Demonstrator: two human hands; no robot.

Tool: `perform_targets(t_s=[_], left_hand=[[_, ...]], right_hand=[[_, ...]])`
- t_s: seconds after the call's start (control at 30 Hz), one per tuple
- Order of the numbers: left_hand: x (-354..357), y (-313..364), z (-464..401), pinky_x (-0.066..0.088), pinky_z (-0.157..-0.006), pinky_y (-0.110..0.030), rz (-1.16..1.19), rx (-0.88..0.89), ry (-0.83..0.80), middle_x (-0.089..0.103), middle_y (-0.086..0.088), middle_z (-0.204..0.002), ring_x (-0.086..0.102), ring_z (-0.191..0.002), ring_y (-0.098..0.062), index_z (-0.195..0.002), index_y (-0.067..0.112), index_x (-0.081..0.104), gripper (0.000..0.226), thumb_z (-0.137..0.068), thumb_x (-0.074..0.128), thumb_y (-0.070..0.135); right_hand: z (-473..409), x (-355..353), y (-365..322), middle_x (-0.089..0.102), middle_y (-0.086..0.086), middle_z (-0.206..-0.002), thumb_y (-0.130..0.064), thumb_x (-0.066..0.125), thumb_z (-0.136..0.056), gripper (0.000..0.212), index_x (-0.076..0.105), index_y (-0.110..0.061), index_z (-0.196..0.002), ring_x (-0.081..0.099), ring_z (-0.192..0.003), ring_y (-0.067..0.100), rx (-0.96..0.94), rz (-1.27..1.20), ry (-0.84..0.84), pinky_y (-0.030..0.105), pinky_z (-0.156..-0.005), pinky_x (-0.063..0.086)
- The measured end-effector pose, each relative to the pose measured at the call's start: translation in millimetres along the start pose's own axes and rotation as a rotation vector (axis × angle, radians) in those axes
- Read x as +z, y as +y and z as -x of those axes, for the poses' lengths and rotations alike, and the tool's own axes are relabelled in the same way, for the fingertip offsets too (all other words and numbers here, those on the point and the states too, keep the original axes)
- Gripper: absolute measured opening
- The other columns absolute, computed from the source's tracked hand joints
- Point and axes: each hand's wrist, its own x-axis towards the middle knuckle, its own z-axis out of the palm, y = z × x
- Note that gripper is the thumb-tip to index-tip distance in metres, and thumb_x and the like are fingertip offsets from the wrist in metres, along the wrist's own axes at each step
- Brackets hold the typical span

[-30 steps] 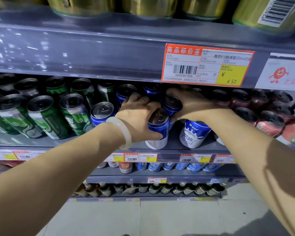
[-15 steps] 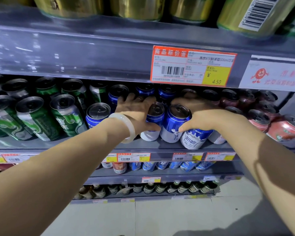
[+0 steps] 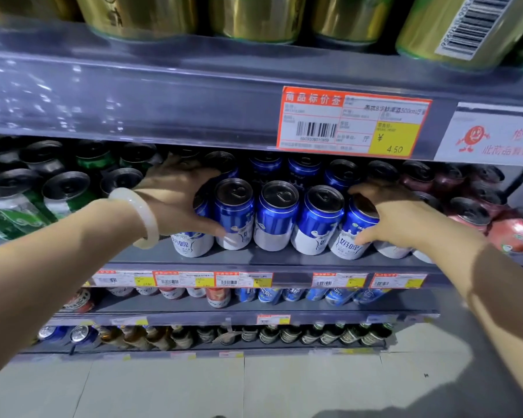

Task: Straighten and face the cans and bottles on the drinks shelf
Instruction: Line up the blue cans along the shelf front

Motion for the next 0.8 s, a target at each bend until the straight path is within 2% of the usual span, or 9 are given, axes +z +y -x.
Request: perform_targets(t_s=[0.07,0.13,0.23,0.3,0.37,0.47,0.57,0.7,0.8], left_hand=[[3.6,-4.3,4.1,0.035,-0.105,-0.034,0.018,-0.059,-0.012,0.049,-0.003,-0.139,0.043,-0.126,-0.028,-0.141,0.027,0.034,0.115,-0.042,0.058,0.08],[8.8,-8.1,5.2,0.038,-0.101,-0.033,0.021,-0.104,-0.006,0.052,-0.004,-0.136,0.047,-0.122,-0.028,-0.139,0.027,0.036,0.105,-0.051,0.067,0.076],[14.9,-12.3,1.4,0.042,-0.093,-0.031,0.078,-0.123,0.013,0.055,-0.008,-0.129,0.051,-0.116,-0.029,-0.136,0.024,0.041,0.092,-0.059,0.075,0.059],[15.7,-15.4,-1.2,0.044,-0.092,-0.031,0.133,-0.113,-0.002,0.055,-0.009,-0.13,0.052,-0.116,-0.028,-0.138,0.024,0.038,0.092,-0.059,0.079,0.049],[13.6,-18.8,-1.4,0.043,-0.091,-0.029,0.188,-0.09,-0.018,0.055,-0.007,-0.13,0.053,-0.116,-0.026,-0.14,0.024,0.036,0.092,-0.061,0.082,0.038],[9.6,-22.2,0.7,0.041,-0.088,-0.023,0.257,-0.048,-0.058,0.055,-0.004,-0.13,0.054,-0.114,-0.022,-0.141,0.023,0.034,0.091,-0.064,0.082,0.025],[2.3,-25.1,3.3,0.041,-0.089,-0.024,0.281,-0.038,-0.036,0.054,-0.003,-0.131,0.053,-0.115,-0.022,-0.14,0.022,0.034,0.082,-0.071,0.077,0.03],[-10.1,-27.9,7.4,0.039,-0.086,-0.023,0.216,-0.024,-0.066,0.057,-0.003,-0.128,0.053,-0.113,-0.023,-0.133,0.021,0.045,0.055,-0.082,0.066,0.032],[-10.4,-25.7,7.2,0.046,-0.082,-0.029,0.162,-0.065,-0.077,0.062,-0.005,-0.117,0.057,-0.101,-0.024,-0.124,0.02,0.051,0.052,-0.08,0.066,0.042]], right_hand=[[-0.2,-0.1,0.4,0.034,0.001,-0.148,-0.026,0.078,-0.072,0.086,0.03,-0.025,-0.143,0.039,-0.129,0.023,0.005,-0.01,-0.014,0.021,-0.076,0.037],[-0.1,-1.7,-4.0,0.035,0.003,-0.147,-0.032,0.08,-0.069,0.088,0.032,-0.024,-0.142,0.037,-0.13,0.025,-0.004,0.039,-0.013,0.024,-0.088,0.037],[-0.4,-7.5,-26.6,0.044,0.004,-0.14,-0.044,0.078,-0.066,0.078,0.047,-0.022,-0.134,0.039,-0.128,0.026,-0.113,-0.063,0.145,0.031,-0.104,0.034],[-2.8,-10.5,-53.9,0.051,0.0,-0.134,-0.048,0.072,-0.071,0.065,0.053,-0.022,-0.128,0.046,-0.122,0.022,-0.201,-0.188,0.207,0.028,-0.1,0.036],[-9.5,-8.9,-83.0,0.053,-0.001,-0.129,-0.048,0.069,-0.075,0.059,0.053,-0.023,-0.126,0.049,-0.118,0.021,-0.284,-0.198,0.17,0.026,-0.095,0.038],[-27.0,-2.3,-117.9,0.047,0.0,-0.131,-0.051,0.072,-0.071,0.069,0.046,-0.027,-0.13,0.045,-0.12,0.022,-0.332,-0.212,0.095,0.029,-0.093,0.036],[-41.0,5.4,-136.9,0.049,0.001,-0.122,-0.058,0.072,-0.065,0.068,0.048,-0.026,-0.121,0.048,-0.112,0.024,-0.313,-0.163,0.076,0.03,-0.084,0.035],[-47.2,6.5,-142.5,0.058,0.0,-0.104,-0.051,0.073,-0.067,0.046,0.056,-0.023,-0.099,0.056,-0.098,0.023,-0.289,-0.204,0.022,0.031,-0.076,0.042],[-50.3,5.6,-145.9,0.054,-0.003,-0.086,-0.065,0.07,-0.06,0.049,0.047,-0.027,-0.079,0.056,-0.089,0.023,-0.274,-0.096,0.085,0.03,-0.072,0.035]])
